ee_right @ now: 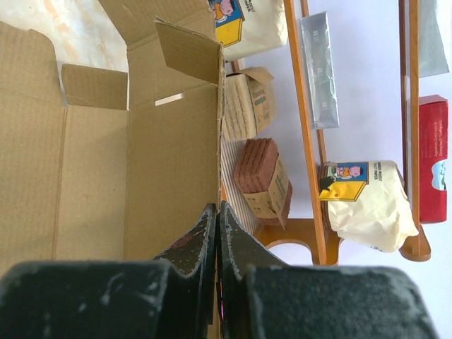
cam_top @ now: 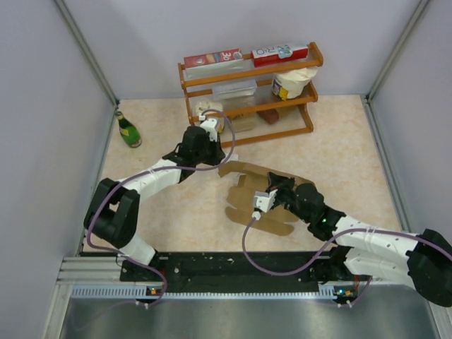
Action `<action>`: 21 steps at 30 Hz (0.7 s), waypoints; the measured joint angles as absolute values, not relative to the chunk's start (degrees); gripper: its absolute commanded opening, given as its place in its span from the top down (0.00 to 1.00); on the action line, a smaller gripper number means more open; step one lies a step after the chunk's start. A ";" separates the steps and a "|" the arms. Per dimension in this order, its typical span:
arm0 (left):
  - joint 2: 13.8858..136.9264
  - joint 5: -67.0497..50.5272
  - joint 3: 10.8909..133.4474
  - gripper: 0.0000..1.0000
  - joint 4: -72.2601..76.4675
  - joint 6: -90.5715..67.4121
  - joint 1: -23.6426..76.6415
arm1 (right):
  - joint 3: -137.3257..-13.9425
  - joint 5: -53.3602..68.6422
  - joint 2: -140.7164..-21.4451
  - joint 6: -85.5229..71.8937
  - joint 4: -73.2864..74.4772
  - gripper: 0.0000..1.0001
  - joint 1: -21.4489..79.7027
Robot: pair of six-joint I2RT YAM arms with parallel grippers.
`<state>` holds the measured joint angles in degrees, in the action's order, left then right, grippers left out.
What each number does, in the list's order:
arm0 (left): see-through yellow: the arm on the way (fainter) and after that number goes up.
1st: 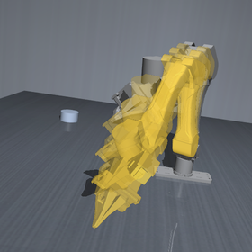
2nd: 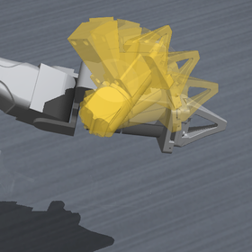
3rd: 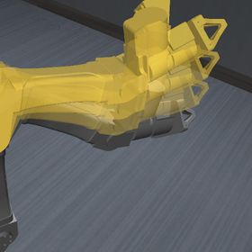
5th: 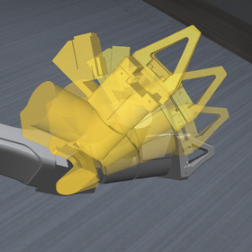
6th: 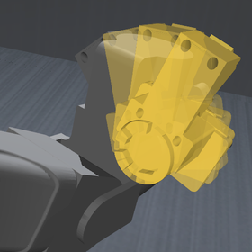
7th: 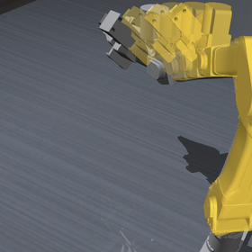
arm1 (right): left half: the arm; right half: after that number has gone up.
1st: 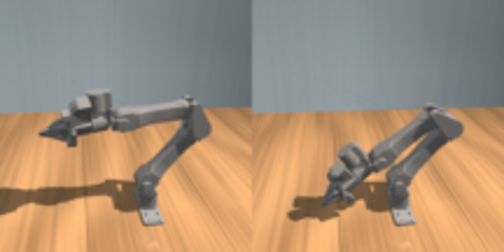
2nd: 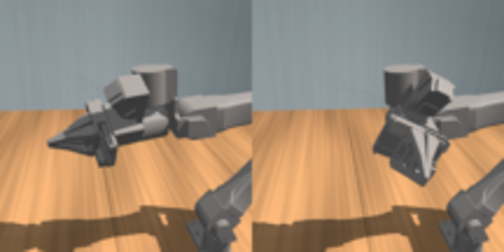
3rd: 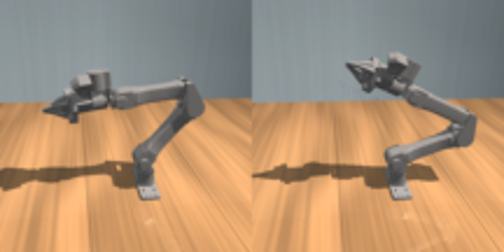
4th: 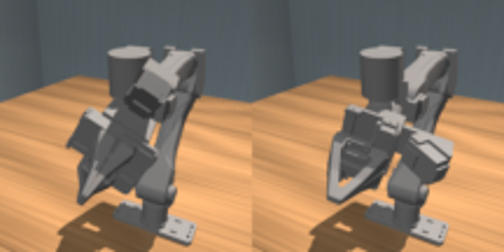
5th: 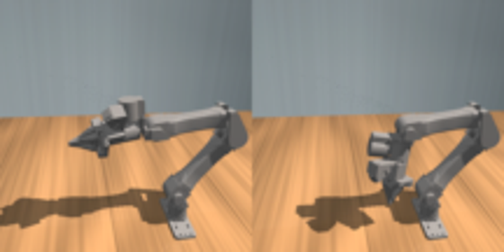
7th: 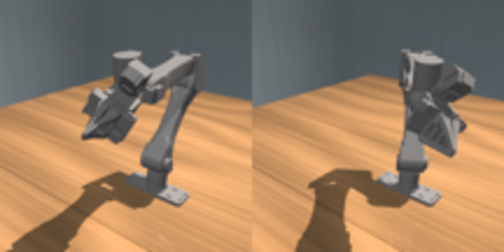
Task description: Fold the paper box
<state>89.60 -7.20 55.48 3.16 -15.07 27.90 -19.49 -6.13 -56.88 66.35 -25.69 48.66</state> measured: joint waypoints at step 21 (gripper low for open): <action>96.71 -24.73 49.30 0.85 13.96 -15.03 28.25 | -19.46 -5.19 -59.59 65.32 -25.76 1.00 48.75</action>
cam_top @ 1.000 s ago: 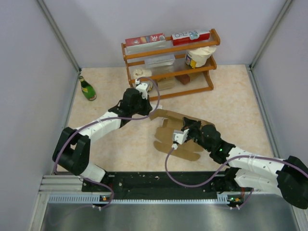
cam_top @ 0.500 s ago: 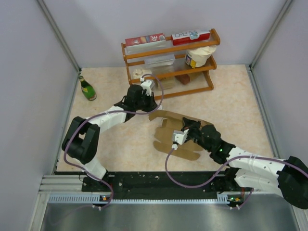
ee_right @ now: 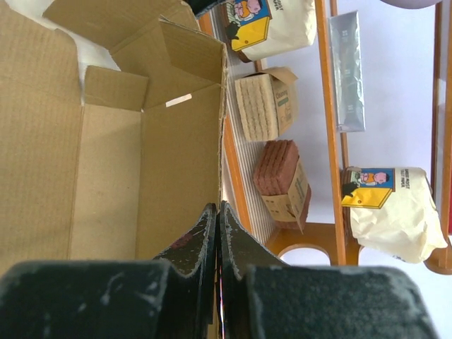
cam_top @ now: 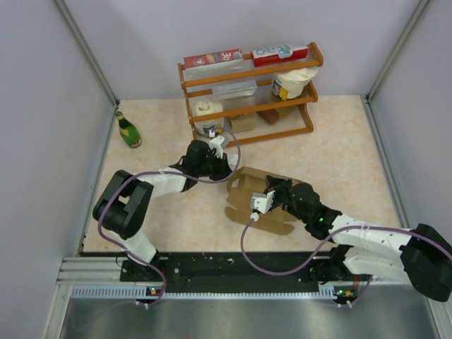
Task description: Fold the paper box
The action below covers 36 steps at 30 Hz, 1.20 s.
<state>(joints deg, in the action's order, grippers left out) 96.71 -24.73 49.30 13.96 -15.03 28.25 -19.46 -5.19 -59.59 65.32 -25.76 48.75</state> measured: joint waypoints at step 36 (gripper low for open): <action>95.29 -26.20 43.20 0.69 19.51 -12.45 29.21 | -19.38 -6.22 -68.23 63.55 -31.77 1.00 48.75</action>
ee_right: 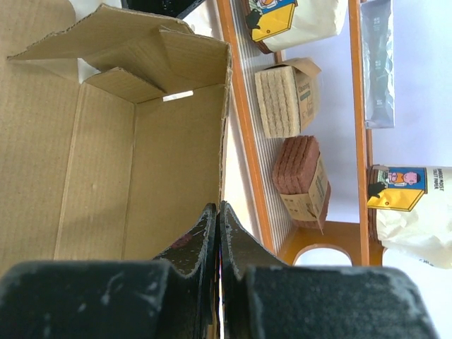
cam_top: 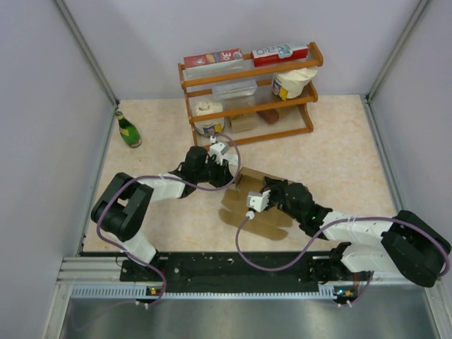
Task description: Fold the paper box
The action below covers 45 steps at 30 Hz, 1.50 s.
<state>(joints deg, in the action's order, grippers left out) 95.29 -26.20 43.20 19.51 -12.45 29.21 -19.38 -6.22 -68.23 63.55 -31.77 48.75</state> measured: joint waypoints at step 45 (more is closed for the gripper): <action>95.00 -30.85 36.42 0.42 31.97 -10.41 31.29 | -19.14 -13.02 -74.04 65.56 -37.69 1.00 51.00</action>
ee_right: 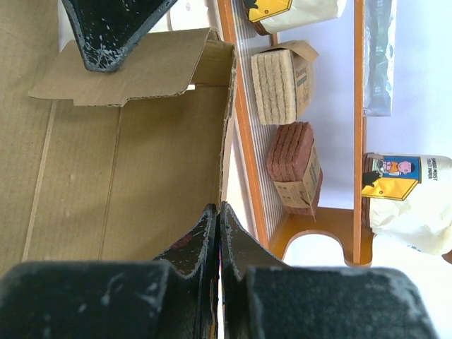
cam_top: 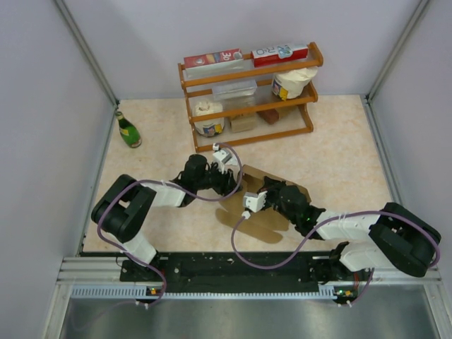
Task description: Fold the paper box
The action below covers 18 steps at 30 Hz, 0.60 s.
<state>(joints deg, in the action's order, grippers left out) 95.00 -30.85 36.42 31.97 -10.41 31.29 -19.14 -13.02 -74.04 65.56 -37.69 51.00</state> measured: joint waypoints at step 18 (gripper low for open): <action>95.02 -27.73 36.53 0.35 34.65 -8.99 33.19 | -19.14 -12.84 -74.04 64.75 -37.65 1.00 51.75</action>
<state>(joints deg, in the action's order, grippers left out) 95.02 -27.73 36.53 34.65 -8.99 33.19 -19.14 -12.84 -74.04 64.75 -37.65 51.75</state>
